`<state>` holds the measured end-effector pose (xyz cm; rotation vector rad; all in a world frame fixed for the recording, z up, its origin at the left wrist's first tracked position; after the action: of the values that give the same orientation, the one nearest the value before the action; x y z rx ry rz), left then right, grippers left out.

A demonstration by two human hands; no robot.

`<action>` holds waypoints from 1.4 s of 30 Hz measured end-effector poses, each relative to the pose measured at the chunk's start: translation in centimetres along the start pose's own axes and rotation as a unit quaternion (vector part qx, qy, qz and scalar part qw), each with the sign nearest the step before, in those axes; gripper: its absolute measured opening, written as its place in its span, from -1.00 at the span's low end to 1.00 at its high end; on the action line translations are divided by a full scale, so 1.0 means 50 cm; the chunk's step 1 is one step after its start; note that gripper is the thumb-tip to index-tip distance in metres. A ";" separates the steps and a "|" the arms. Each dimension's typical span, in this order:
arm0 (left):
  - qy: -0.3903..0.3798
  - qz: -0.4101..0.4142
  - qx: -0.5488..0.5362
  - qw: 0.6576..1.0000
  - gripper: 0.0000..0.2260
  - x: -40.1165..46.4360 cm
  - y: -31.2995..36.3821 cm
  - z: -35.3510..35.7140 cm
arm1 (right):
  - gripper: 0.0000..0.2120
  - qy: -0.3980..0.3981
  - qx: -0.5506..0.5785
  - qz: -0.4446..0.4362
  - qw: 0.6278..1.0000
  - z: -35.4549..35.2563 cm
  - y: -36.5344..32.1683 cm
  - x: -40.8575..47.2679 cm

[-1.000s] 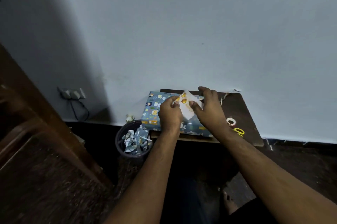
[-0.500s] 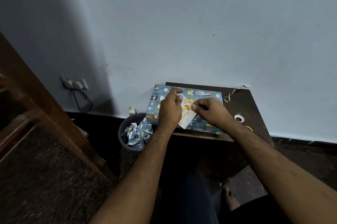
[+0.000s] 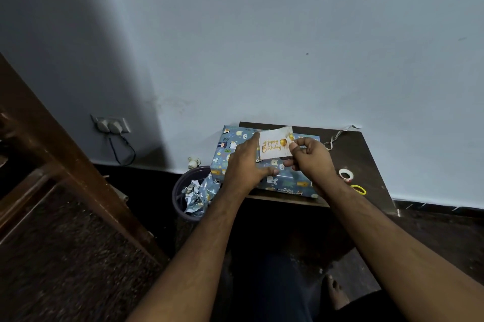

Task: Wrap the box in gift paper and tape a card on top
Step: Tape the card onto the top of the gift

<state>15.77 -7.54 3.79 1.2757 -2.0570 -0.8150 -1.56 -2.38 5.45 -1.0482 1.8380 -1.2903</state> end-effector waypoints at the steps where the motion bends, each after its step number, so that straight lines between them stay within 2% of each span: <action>1: 0.004 -0.005 0.009 1.000 -0.11 0.002 -0.002 -0.001 | -0.83 0.003 0.015 0.013 1.000 0.004 0.002 0.001; 5: 0.044 -0.037 0.036 0.998 -0.32 0.022 0.000 -0.009 | -0.83 -0.006 -0.002 0.047 0.999 0.021 0.012 0.015; 7: 0.031 -0.055 0.031 0.997 -0.45 0.032 -0.005 -0.001 | -0.82 0.000 -0.106 0.015 0.994 0.023 0.014 0.017; 10: 0.008 -0.037 0.058 0.998 -0.57 0.028 -0.016 0.017 | -0.75 0.018 -0.351 -0.072 0.934 0.024 0.024 0.011; 15: -0.005 0.006 0.094 0.996 -0.55 0.004 -0.027 0.024 | -0.67 -0.004 -0.466 -0.125 0.876 0.039 0.040 0.024; 17: -0.016 0.034 0.137 0.990 -0.53 0.006 -0.029 0.028 | -0.67 -0.017 -0.484 -0.132 0.865 0.038 0.043 0.032; 19: -0.032 0.053 0.184 0.981 -0.54 0.010 -0.028 0.029 | -0.62 -0.006 -0.481 -0.176 0.859 0.035 0.051 0.027; 21: -0.038 0.059 0.203 0.977 -0.53 0.014 -0.030 0.030 | -0.45 0.010 -0.484 -0.229 0.845 0.029 0.066 0.008; 23: -0.010 0.048 0.214 0.976 -0.53 0.012 -0.040 0.031 | -0.32 -0.007 -0.494 -0.238 0.836 0.022 0.088 -0.016; 25: 0.061 -0.012 0.236 0.970 -0.53 0.005 -0.056 0.030 | -0.27 -0.039 -0.533 -0.237 0.811 0.017 0.110 -0.032; 27: 0.103 -0.106 0.243 0.959 -0.45 -0.005 -0.065 0.029 | -0.27 -0.048 -0.561 -0.232 0.793 0.009 0.123 -0.036; 29: 0.089 -0.165 0.236 0.954 -0.39 -0.011 -0.063 0.030 | -0.26 -0.058 -0.577 -0.205 0.789 0.004 0.120 -0.029; 31: 0.066 -0.181 0.235 0.953 -0.37 -0.011 -0.054 0.029 | -0.23 -0.080 -0.576 -0.176 0.794 0.000 0.107 -0.020; 34: 0.045 -0.190 0.240 0.951 -0.37 -0.010 -0.035 0.025 | -0.19 -0.109 -0.570 -0.163 0.798 -0.019 0.090 -0.005; 40: 0.015 -0.180 0.236 0.955 -0.44 -0.031 0.001 0.040 | -0.18 -0.117 -0.613 -0.171 0.763 -0.052 0.077 -0.005; 42: -0.003 -0.173 0.228 0.958 -0.44 -0.033 0.010 0.049 | -0.24 -0.104 -0.622 -0.180 0.755 -0.056 0.074 -0.011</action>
<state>14.29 -5.39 2.33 1.9251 -2.1312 -0.4928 -4.59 0.01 2.84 -2.1687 2.3187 0.1494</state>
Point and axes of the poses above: each hand's wrist, its own x-axis towards the middle knuckle, its own z-axis out of the palm, y = z × x, the point moved 1 cm from there along x, towards the middle knuckle
